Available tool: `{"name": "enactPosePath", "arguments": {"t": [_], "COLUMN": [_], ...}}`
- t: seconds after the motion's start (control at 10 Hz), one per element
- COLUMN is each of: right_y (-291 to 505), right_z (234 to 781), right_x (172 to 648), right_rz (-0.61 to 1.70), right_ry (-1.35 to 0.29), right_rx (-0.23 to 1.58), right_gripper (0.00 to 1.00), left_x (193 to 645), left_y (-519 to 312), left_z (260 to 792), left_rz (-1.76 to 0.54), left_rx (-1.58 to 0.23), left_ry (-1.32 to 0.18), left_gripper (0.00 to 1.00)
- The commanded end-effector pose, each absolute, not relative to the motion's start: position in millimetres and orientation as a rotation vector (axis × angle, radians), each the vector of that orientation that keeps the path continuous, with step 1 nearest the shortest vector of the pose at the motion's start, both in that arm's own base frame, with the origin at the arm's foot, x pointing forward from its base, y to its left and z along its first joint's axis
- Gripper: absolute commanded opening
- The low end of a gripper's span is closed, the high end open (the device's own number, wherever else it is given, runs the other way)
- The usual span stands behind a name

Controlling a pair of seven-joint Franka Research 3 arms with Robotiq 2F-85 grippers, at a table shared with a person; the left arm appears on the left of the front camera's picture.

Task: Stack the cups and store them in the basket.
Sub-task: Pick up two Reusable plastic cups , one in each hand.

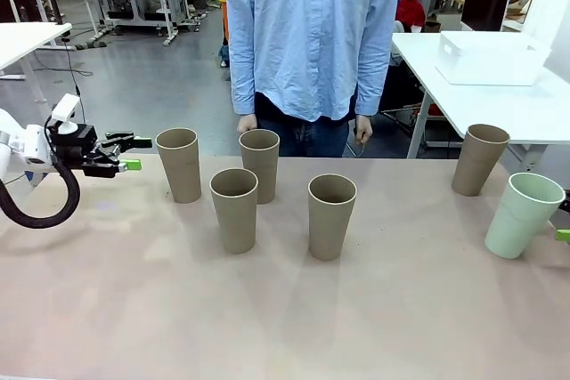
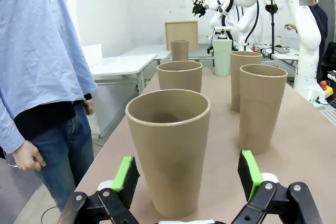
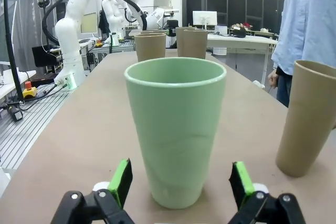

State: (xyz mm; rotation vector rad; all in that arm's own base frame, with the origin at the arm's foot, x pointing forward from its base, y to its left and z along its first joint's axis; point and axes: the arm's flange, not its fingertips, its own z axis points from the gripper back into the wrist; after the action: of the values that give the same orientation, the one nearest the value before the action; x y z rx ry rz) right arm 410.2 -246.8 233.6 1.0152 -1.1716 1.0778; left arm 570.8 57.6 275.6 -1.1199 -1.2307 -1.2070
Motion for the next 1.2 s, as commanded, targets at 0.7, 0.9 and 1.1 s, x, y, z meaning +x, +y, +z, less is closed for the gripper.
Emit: {"name": "enactPosePath", "arguments": {"t": [0.7,0.9,1.1], "right_y": [-233,-233,-234], "right_z": [234,233,233], "right_x": [425,423,417], "right_rz": [1.107,1.108,1.11], "right_ry": [-1.164,-1.168,-1.166], "right_rx": [1.067,1.078,1.086], "right_gripper": [1.0,1.0,1.0], "left_x": [583,585,588], "left_y": [44,41,39], "left_z": [257,251,249], "left_rz": [-1.174,-1.176,-1.188], "left_rx": [-0.942,-0.936,-0.931], "left_ry": [-1.227,-1.223,-1.212], "left_gripper": [1.0,1.0,1.0]}}
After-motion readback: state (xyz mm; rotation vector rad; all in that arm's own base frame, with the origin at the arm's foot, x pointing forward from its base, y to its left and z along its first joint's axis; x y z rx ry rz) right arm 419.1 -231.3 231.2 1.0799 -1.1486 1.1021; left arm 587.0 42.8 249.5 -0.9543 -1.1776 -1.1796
